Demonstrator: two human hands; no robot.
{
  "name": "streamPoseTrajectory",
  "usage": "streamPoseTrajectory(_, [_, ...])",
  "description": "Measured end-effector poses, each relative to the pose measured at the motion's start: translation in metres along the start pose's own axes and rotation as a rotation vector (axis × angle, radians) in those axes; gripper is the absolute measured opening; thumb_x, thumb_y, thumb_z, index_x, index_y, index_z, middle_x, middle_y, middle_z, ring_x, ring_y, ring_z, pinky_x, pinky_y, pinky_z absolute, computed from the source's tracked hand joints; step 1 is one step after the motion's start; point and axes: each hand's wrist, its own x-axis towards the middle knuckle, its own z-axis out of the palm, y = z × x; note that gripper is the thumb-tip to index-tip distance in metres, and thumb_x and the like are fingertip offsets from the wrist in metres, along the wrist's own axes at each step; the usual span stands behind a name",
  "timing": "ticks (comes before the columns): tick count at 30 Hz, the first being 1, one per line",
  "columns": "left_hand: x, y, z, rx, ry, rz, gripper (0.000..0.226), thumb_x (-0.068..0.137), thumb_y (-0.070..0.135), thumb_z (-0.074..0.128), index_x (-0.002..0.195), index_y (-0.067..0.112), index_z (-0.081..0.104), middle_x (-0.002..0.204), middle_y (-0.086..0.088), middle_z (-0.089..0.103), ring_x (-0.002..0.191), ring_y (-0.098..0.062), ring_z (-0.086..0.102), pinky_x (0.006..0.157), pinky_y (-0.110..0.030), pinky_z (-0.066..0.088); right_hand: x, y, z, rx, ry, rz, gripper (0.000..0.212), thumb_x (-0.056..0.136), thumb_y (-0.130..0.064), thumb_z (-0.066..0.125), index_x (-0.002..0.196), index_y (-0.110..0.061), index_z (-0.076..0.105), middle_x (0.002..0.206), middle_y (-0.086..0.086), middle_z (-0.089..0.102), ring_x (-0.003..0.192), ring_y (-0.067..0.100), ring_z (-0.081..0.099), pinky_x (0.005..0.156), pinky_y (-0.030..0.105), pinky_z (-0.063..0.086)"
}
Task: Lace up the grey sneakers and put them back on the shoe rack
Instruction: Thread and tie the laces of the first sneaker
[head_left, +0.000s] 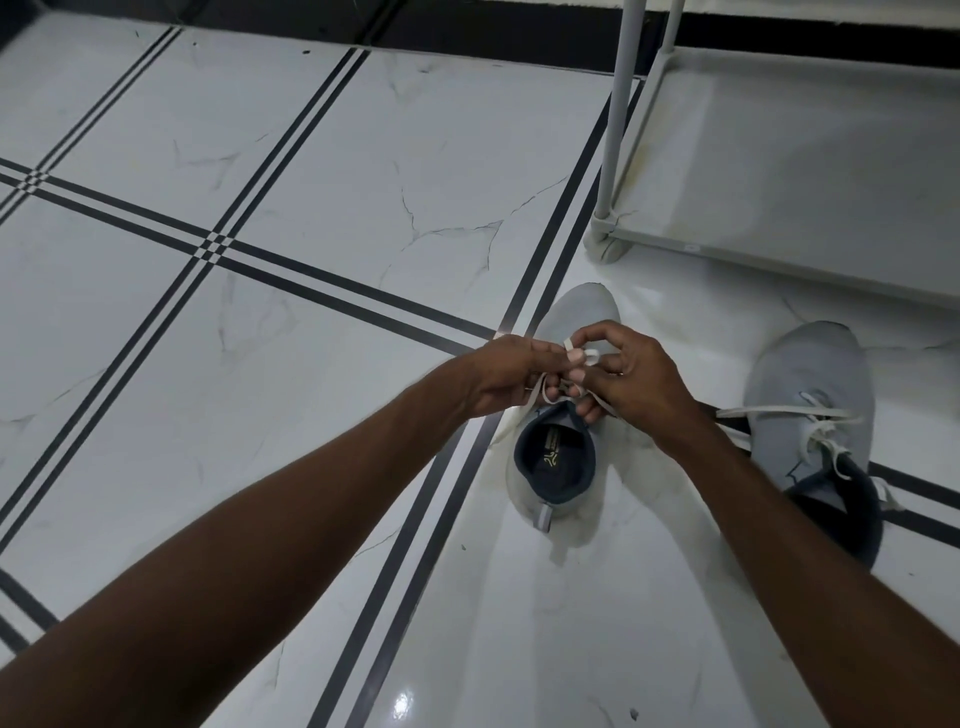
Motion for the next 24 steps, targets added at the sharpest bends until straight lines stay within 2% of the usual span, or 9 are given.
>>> streamPoseTrajectory(4, [0.004, -0.005, 0.002, -0.006, 0.059, 0.055, 0.014, 0.097, 0.011, 0.058, 0.098, 0.003, 0.070, 0.076, -0.006, 0.066, 0.059, -0.008, 0.054, 0.059, -0.018, 0.047, 0.001, 0.007, -0.003, 0.177, -0.037, 0.107, 0.021, 0.090, -0.001, 0.065, 0.106, -0.006, 0.052, 0.074, 0.016, 0.069, 0.059, 0.029, 0.063, 0.055, 0.035, 0.056])
streamPoseTrajectory(8, [-0.002, -0.002, -0.001, 0.072, 0.015, 0.107, 0.019, 0.102, 0.013, 0.050, 0.100, 0.008, 0.069, 0.077, -0.007, 0.065, 0.061, -0.009, 0.053, 0.062, -0.021, 0.051, 0.003, 0.011, -0.008, 0.328, -0.035, 0.213, 0.007, 0.091, 0.000, 0.062, 0.094, -0.003, 0.057, 0.073, 0.017, 0.065, 0.057, 0.023, 0.061, 0.056, 0.030, 0.057])
streamPoseTrajectory(11, [-0.008, 0.010, -0.007, 0.419, 0.005, 0.196, 0.016, 0.096, 0.017, 0.062, 0.097, 0.005, 0.071, 0.086, -0.030, 0.067, 0.069, -0.020, 0.063, 0.069, -0.029, 0.058, 0.007, 0.010, -0.009, 0.345, -0.037, 0.275, 0.005, 0.091, -0.001, 0.062, 0.088, -0.004, 0.059, 0.069, 0.012, 0.065, 0.053, 0.017, 0.060, 0.053, 0.026, 0.056])
streamPoseTrajectory(12, [-0.009, 0.014, -0.007, 0.572, 0.033, 0.228, 0.014, 0.092, 0.018, 0.068, 0.094, 0.004, 0.073, 0.089, -0.030, 0.070, 0.071, -0.021, 0.066, 0.071, -0.029, 0.058, 0.008, 0.009, -0.010, 0.342, -0.042, 0.289, 0.006, 0.092, -0.001, 0.061, 0.087, -0.005, 0.059, 0.069, 0.012, 0.064, 0.053, 0.017, 0.060, 0.052, 0.026, 0.055])
streamPoseTrajectory(15, [-0.006, 0.018, -0.002, 1.073, 0.207, 0.437, 0.007, 0.080, 0.015, 0.078, 0.083, 0.010, 0.076, 0.075, -0.008, 0.076, 0.065, -0.012, 0.067, 0.062, -0.021, 0.052, 0.013, 0.008, -0.012, 0.312, -0.066, 0.337, 0.009, 0.095, -0.001, 0.055, 0.087, -0.005, 0.059, 0.070, 0.015, 0.063, 0.053, 0.019, 0.059, 0.049, 0.027, 0.053])
streamPoseTrajectory(17, [-0.005, 0.010, 0.004, 1.227, 0.312, 0.597, 0.004, 0.076, 0.016, 0.076, 0.078, 0.013, 0.074, 0.072, 0.000, 0.074, 0.065, -0.014, 0.067, 0.061, -0.031, 0.053, 0.017, 0.006, -0.012, 0.316, -0.090, 0.387, 0.012, 0.097, -0.002, 0.049, 0.092, -0.004, 0.060, 0.073, 0.018, 0.063, 0.053, 0.021, 0.059, 0.048, 0.028, 0.051])
streamPoseTrajectory(20, [-0.005, -0.010, 0.014, 1.266, 0.441, 0.717, 0.007, 0.075, 0.018, 0.067, 0.075, 0.012, 0.066, 0.069, 0.000, 0.069, 0.062, -0.019, 0.062, 0.058, -0.040, 0.051, 0.018, 0.002, -0.016, 0.274, -0.207, 0.443, 0.025, 0.100, -0.004, 0.041, 0.107, -0.004, 0.065, 0.074, 0.015, 0.065, 0.053, 0.018, 0.056, 0.047, 0.024, 0.046])
streamPoseTrajectory(22, [-0.005, -0.019, 0.021, 1.219, 0.529, 0.739, 0.011, 0.075, 0.021, 0.067, 0.074, 0.010, 0.063, 0.070, -0.001, 0.067, 0.063, -0.021, 0.061, 0.058, -0.041, 0.050, 0.016, 0.001, -0.017, 0.240, -0.275, 0.450, 0.027, 0.099, -0.003, 0.043, 0.110, -0.006, 0.067, 0.073, 0.009, 0.067, 0.052, 0.012, 0.051, 0.044, 0.019, 0.041])
streamPoseTrajectory(24, [-0.005, -0.025, 0.026, 1.144, 0.588, 0.745, 0.013, 0.075, 0.021, 0.071, 0.072, 0.012, 0.063, 0.075, 0.000, 0.065, 0.070, -0.018, 0.059, 0.061, -0.040, 0.049, 0.015, 0.002, -0.018, 0.247, -0.224, 0.440, 0.025, 0.096, 0.001, 0.048, 0.109, -0.003, 0.069, 0.075, 0.009, 0.066, 0.050, 0.010, 0.050, 0.041, 0.017, 0.039])
